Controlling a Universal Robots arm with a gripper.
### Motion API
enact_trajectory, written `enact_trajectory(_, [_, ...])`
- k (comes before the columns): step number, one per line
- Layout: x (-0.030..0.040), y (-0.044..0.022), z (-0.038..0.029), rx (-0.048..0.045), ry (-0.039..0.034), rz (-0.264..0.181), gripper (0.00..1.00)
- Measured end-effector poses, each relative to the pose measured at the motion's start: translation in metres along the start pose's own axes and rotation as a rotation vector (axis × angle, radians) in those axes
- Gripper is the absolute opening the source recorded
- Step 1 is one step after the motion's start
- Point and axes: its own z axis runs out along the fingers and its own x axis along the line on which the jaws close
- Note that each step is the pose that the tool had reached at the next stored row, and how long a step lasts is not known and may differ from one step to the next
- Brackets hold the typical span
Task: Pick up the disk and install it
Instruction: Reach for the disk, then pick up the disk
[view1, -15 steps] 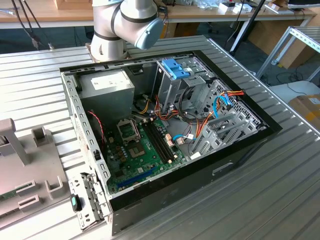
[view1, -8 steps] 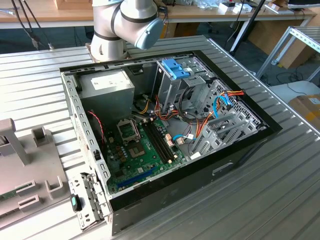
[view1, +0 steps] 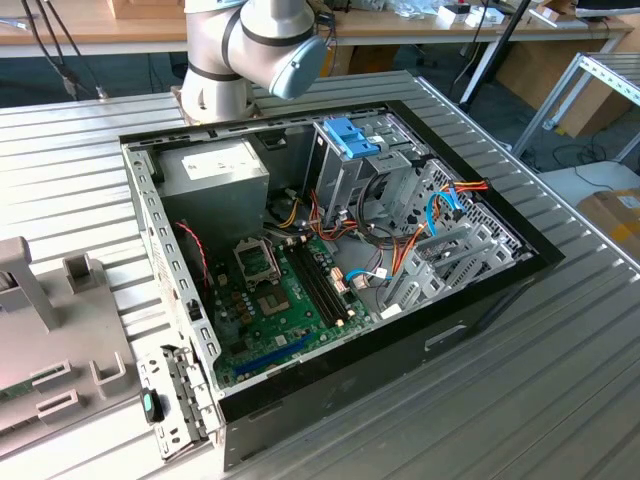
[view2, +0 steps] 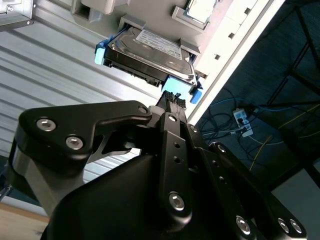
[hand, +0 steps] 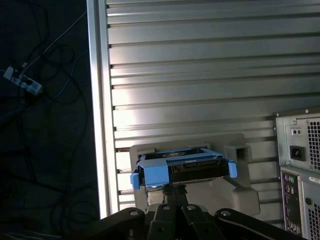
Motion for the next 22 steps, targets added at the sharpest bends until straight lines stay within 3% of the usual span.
enact_trajectory(5, [0.0071, -0.0006, 0.0006, 0.0004, 0.0, -0.002, 0.11])
enact_trajectory(9, [0.0088, -0.0007, 0.0008, 0.0006, 0.0, -0.002, 0.11])
enact_trajectory(22, [0.0092, -0.0007, 0.0008, 0.0004, 0.0003, -0.008, 0.11])
